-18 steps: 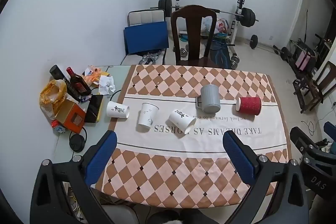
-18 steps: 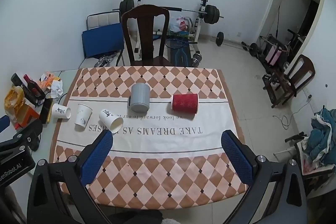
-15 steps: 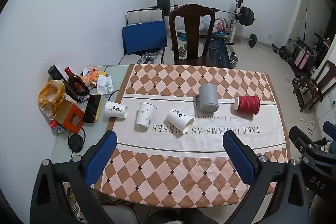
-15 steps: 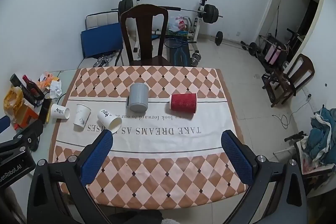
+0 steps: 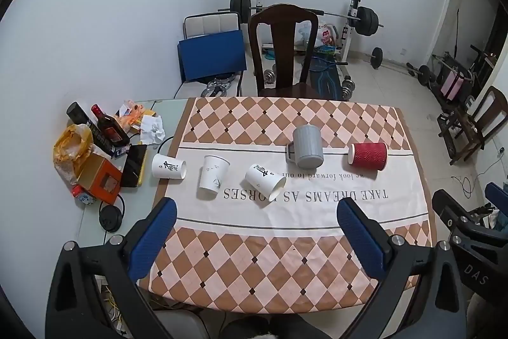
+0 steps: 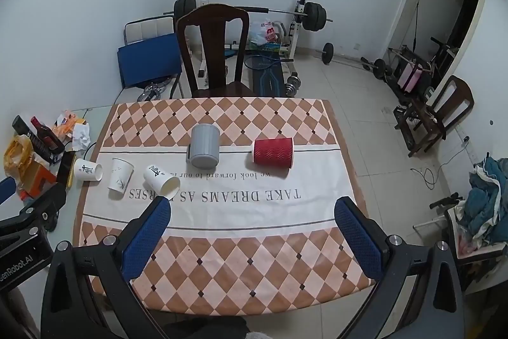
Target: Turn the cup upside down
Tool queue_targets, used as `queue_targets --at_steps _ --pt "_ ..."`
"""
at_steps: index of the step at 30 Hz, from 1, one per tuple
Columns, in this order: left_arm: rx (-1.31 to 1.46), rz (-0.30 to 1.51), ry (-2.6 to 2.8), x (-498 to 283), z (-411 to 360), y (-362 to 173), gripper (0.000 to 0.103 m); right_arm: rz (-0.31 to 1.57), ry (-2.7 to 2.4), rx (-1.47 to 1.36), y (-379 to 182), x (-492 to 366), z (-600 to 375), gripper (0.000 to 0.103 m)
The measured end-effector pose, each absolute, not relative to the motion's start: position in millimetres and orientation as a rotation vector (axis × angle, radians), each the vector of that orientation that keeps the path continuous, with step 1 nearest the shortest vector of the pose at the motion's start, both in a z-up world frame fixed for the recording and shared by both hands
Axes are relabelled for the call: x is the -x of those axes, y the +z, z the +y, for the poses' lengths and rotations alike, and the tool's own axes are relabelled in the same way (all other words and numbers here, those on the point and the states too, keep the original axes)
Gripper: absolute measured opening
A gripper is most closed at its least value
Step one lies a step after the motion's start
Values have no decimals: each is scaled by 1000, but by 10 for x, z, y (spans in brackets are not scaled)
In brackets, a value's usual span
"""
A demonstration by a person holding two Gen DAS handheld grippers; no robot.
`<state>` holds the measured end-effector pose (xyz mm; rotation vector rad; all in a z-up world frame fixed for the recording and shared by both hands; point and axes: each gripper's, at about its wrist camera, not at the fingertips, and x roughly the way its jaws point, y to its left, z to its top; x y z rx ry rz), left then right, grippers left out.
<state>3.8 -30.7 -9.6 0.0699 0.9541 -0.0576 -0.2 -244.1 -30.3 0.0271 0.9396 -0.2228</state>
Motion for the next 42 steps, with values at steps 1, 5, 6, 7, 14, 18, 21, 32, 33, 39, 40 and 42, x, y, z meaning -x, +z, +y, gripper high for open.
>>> queue_targets --at_steps 1,5,6,7,14,18,21,32,33,39,40,42 --pt "-69 954 -62 -35 -261 -84 103 941 -221 -28 -279 -1 -2441 103" --pt "-69 955 -63 -37 -248 -77 103 935 -225 -27 -279 19 -2494 103" --pt "-68 954 -66 -21 -280 -67 103 934 -224 -27 -301 15 -2511 103" --pt "-68 953 -65 -20 -286 -65 103 934 -225 -28 -268 19 -2487 103" --pt "-68 957 -67 -32 -264 -51 103 935 -227 -22 -233 1 -2450 103" --pt "-69 957 -71 -6 -296 -84 103 935 -227 -22 -237 9 -2459 103" --pt "-69 957 -72 -6 -282 -82 103 934 -227 -24 -238 21 -2454 103" --pt "-64 958 -75 15 -282 -113 103 933 -231 -22 -175 56 -2410 103" --pt "-65 958 -75 18 -302 -121 103 933 -231 -22 -175 59 -2414 103" --pt "-62 960 -76 12 -282 -111 103 933 -231 -21 -163 59 -2416 103" --pt "-62 960 -75 10 -281 -110 103 933 -231 -21 -160 61 -2413 103" --pt "-61 959 -77 9 -297 -116 103 932 -230 -21 -159 64 -2417 103"
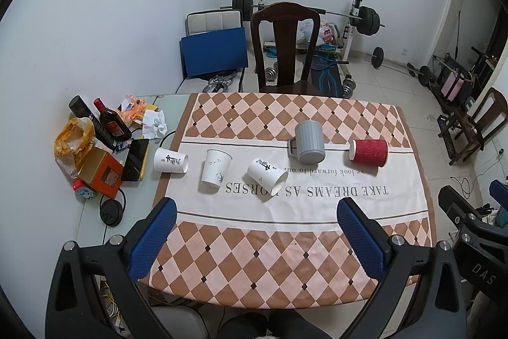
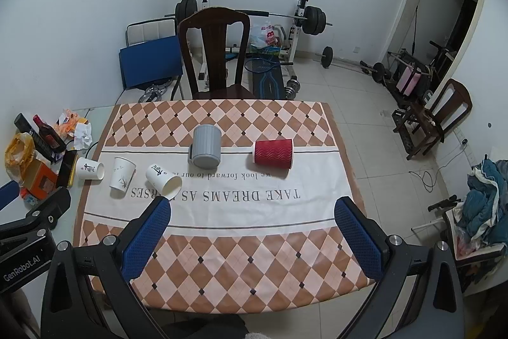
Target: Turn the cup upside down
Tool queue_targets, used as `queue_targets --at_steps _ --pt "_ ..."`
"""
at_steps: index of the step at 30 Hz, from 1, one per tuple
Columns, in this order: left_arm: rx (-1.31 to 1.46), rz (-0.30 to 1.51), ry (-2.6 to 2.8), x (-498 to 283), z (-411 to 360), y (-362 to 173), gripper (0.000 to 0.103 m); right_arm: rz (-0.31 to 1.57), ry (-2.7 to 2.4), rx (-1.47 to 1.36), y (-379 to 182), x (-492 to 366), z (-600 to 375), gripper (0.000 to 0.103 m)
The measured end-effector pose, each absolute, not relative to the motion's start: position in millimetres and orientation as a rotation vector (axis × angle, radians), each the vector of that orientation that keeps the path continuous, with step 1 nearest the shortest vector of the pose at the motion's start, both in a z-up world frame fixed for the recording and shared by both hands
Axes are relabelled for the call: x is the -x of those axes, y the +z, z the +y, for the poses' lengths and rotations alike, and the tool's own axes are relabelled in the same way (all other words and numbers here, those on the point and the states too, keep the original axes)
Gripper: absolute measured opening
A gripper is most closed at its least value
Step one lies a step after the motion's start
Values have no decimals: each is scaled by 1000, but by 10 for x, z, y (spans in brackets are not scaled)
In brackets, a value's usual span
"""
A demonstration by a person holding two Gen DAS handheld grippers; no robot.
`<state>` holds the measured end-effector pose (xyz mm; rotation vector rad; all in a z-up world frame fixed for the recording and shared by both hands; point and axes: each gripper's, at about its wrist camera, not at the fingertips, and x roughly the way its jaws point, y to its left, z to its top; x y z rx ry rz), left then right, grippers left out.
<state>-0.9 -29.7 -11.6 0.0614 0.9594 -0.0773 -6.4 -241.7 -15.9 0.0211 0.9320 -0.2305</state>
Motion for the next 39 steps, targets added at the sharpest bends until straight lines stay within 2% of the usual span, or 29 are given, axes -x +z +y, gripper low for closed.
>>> queue_targets --at_steps 32,39 --pt "-35 956 -93 -14 -398 -172 103 935 -237 -22 -147 78 -2424 103" --pt "-63 1015 -98 -280 -259 -568 103 1066 -278 -16 -619 -158 -2424 103"
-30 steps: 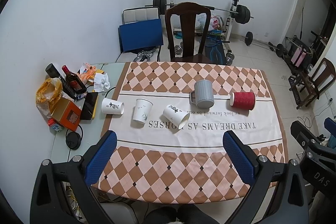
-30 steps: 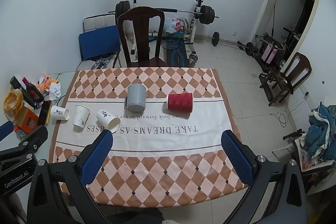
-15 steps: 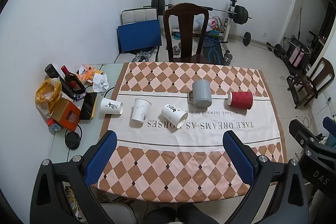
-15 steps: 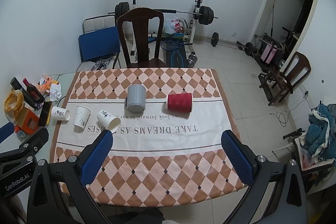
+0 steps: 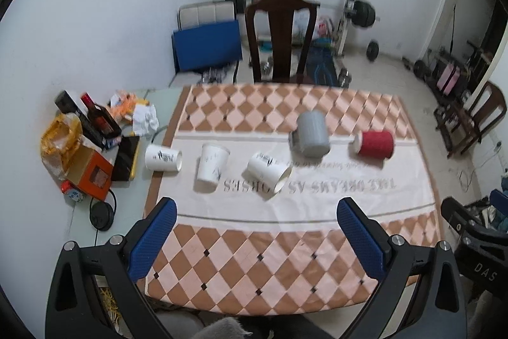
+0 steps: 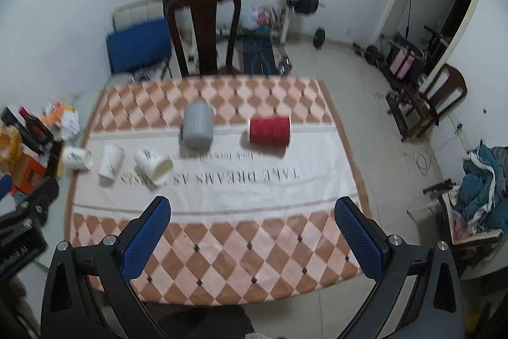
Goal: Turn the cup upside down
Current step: 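Move the left tool toward the white paper cup lying on its side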
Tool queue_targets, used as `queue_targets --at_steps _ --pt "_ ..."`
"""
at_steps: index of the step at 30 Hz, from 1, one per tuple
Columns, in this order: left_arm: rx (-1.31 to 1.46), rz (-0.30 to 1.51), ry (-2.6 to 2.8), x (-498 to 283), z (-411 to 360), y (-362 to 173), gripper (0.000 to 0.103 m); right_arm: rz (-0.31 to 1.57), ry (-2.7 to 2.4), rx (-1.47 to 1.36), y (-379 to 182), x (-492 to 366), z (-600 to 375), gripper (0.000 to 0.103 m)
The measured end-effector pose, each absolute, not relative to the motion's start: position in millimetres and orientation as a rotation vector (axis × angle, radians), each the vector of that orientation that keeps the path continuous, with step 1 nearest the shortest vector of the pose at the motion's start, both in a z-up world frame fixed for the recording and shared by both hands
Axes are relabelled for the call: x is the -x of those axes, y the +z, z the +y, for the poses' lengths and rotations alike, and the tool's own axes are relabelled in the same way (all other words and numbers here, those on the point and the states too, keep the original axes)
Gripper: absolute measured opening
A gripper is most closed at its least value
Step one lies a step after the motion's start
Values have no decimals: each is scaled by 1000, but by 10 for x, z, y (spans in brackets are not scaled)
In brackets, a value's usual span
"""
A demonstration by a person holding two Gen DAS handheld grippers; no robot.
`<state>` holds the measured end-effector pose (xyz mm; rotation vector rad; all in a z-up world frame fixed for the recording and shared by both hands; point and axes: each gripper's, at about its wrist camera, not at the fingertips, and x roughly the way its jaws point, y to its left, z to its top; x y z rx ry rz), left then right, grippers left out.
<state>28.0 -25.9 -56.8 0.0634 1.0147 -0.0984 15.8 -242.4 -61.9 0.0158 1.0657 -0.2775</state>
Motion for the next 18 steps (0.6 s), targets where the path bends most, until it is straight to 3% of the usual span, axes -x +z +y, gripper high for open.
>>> queue_targets --at_steps 18 --pt "-204 1349 -77 -985 22 -2365 103 1546 -285 -45 -3261 -749 -2238 103"
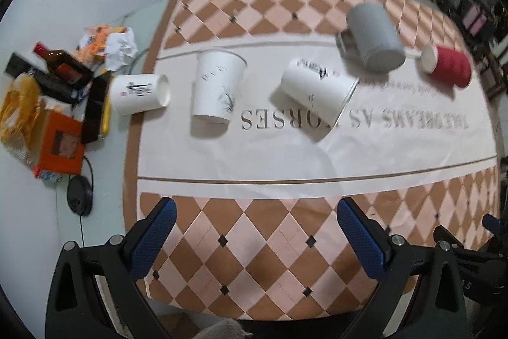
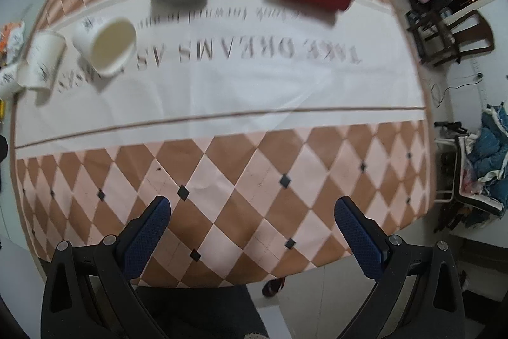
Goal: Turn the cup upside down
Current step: 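Move the left tool toward the white paper cup lying on its side, then close the left gripper on the white paper cup and lift it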
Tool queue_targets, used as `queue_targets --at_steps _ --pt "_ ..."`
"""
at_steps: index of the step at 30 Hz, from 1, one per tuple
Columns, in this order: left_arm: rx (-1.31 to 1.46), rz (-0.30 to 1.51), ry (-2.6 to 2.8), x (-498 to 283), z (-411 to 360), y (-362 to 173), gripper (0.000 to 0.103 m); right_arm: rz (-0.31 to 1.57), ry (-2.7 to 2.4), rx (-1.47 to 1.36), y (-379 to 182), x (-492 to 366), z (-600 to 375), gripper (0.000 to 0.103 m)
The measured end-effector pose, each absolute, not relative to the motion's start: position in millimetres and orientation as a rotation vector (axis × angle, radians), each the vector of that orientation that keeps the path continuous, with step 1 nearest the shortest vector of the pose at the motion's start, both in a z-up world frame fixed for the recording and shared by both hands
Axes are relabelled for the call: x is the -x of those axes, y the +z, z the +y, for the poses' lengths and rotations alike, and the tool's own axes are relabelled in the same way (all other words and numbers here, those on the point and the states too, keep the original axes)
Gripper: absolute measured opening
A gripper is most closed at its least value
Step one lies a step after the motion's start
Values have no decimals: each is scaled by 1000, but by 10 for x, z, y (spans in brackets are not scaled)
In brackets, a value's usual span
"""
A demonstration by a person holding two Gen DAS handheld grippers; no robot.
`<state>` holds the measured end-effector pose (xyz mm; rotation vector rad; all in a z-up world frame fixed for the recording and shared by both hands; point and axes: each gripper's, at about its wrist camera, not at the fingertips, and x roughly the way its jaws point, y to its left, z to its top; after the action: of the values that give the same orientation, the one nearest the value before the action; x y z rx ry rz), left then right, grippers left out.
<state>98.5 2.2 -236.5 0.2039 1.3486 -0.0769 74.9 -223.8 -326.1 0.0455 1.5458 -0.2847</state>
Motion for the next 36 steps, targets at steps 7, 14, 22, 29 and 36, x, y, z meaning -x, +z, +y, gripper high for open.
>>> queue_targets --at_steps 7,14,22,29,36 --pt "-609 1315 -215 -1284 -411 -2670 103 1665 -242 -37 -3701 -981 -2419 103" --pt "-1182 1148 -392 -1417 -816 -2967 103 1734 -212 -50 -3932 -1314 -2672 103" --pt "-1436 1056 -549 -1587 -1122 -3169 96 1767 -187 -68 -4097 -1618 -2820 103" --pt "-1568 978 -659 -1646 -1397 -3377 82 1781 -187 -89 -4155 -1741 -2843 103" --pt "-1567 985 -663 -1794 -1475 -3487 57 1771 -186 -104 -4192 -1681 -3045 103"
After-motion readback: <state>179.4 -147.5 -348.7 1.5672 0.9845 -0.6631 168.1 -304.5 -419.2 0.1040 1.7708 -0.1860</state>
